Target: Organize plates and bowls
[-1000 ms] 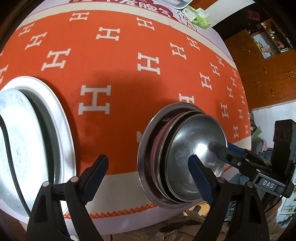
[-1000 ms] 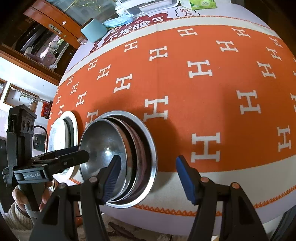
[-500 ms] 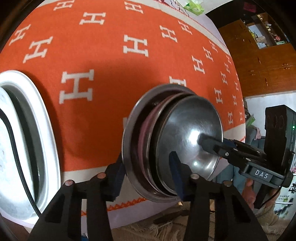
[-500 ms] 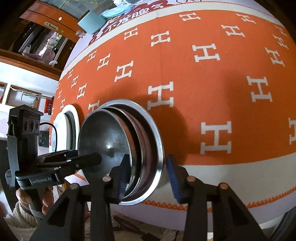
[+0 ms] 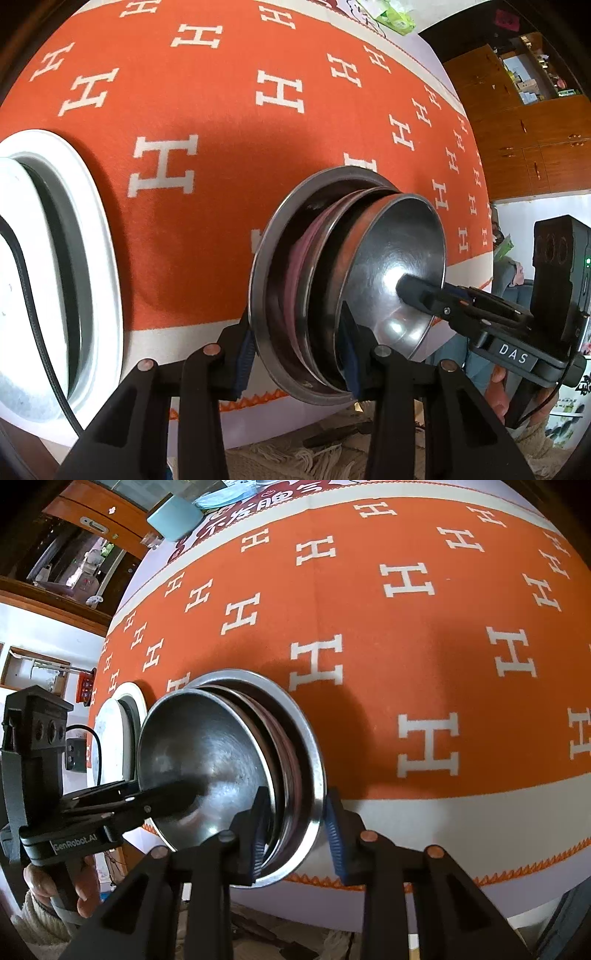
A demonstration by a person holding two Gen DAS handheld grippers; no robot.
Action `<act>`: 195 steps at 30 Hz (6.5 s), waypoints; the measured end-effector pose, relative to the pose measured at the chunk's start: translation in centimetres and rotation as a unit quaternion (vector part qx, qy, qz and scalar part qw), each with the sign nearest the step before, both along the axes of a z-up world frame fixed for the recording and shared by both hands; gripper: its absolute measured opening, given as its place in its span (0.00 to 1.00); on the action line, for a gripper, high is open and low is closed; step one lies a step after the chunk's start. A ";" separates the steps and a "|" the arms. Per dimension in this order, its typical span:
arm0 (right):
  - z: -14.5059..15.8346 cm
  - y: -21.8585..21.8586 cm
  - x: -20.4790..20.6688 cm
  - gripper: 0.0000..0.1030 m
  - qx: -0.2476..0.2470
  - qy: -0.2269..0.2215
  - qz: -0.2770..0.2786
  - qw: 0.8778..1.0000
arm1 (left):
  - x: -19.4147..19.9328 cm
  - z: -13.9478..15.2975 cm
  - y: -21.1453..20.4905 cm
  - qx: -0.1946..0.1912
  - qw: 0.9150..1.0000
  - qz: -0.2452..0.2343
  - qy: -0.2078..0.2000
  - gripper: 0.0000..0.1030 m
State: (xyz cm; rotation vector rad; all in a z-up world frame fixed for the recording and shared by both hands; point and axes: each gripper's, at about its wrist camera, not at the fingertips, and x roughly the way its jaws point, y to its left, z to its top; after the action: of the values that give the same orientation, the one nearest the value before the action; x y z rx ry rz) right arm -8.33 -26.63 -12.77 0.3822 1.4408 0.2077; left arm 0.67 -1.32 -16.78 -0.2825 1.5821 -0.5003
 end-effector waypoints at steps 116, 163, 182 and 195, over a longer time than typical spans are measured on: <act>14.1 8.0 -3.5 0.44 -0.094 -0.194 0.009 0.976 | -6.0 17.9 5.7 0.150 0.952 0.080 -0.253 0.93; 17.3 2.2 -7.5 0.45 -0.150 -0.264 -0.062 0.951 | -8.5 20.7 -2.3 0.179 0.921 0.075 -0.337 0.93; 17.4 2.4 -7.3 0.45 -0.150 -0.265 -0.061 0.951 | -8.4 20.6 -2.4 0.179 0.922 0.076 -0.335 0.93; 17.3 2.4 -7.3 0.45 -0.149 -0.265 -0.061 0.951 | -8.4 20.4 -2.5 0.178 0.923 0.076 -0.333 0.93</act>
State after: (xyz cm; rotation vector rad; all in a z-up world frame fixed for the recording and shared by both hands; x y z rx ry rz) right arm -15.64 -24.23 4.56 0.1471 0.8955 -0.0128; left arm -7.77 -3.79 3.67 0.0505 0.9455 -0.1472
